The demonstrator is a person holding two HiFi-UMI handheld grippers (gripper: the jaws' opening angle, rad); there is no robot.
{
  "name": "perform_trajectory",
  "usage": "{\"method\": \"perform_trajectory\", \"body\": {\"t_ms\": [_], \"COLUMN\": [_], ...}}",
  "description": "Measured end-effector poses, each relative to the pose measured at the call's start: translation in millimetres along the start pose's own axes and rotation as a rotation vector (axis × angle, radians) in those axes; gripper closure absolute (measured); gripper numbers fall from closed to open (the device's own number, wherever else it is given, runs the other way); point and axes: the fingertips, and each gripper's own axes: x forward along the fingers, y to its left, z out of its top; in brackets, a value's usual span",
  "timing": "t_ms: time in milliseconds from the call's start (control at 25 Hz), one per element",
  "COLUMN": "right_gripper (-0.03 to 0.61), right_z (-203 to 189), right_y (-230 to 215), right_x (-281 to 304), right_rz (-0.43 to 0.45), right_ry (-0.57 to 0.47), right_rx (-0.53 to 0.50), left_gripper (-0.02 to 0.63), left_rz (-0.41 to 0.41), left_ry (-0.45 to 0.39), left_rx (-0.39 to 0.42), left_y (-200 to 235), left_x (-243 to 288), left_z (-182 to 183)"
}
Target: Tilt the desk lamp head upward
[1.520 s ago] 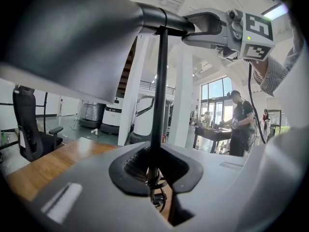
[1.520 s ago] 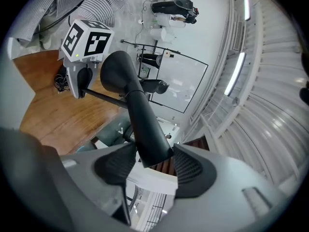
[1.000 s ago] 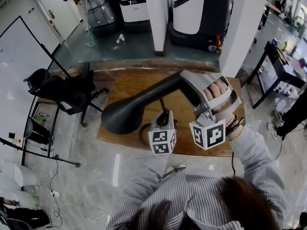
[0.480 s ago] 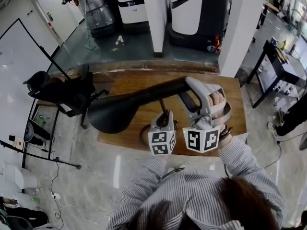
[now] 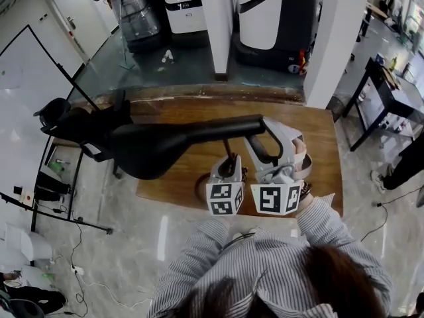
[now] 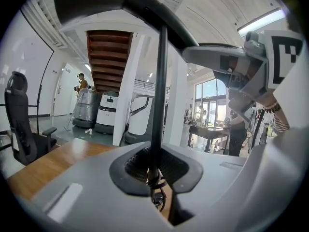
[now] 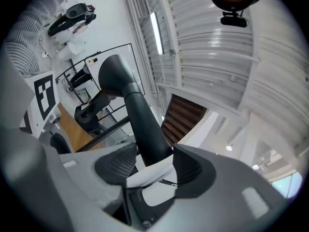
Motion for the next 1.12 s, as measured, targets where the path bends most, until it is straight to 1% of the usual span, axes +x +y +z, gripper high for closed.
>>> {"method": "perform_trajectory", "body": {"t_ms": [440,560,760,1000,1120], "right_gripper": [0.345,0.345,0.345,0.345,0.345], "right_z": [-3.0,-2.4,0.0,-1.7,-2.7], "right_y": [10.4,13.8,18.4,20.8,23.0], "right_x": [-4.7,-5.8,-4.5,-5.7,-5.6], "right_rz": [0.011,0.015,0.019,0.023,0.027], "right_ry": [-0.011,-0.038,-0.058,-0.061,-0.059], "right_rx": [0.245,0.311,0.387,0.51,0.592], "left_gripper": [0.593,0.592,0.594,0.598,0.598], "left_rz": [-0.036,-0.044,-0.044,-0.05,-0.053], "left_ry": [-0.003,-0.001,0.001,0.009,0.006], "left_rx": [0.001,0.002,0.004,0.011,0.01], "left_y": [-1.0,-2.7,0.2,-2.0,-1.9], "left_x": [-0.1,-0.2,-1.3,-0.5,0.3], "left_z": [-0.2,0.1,-0.4,-0.2,-0.1]}}
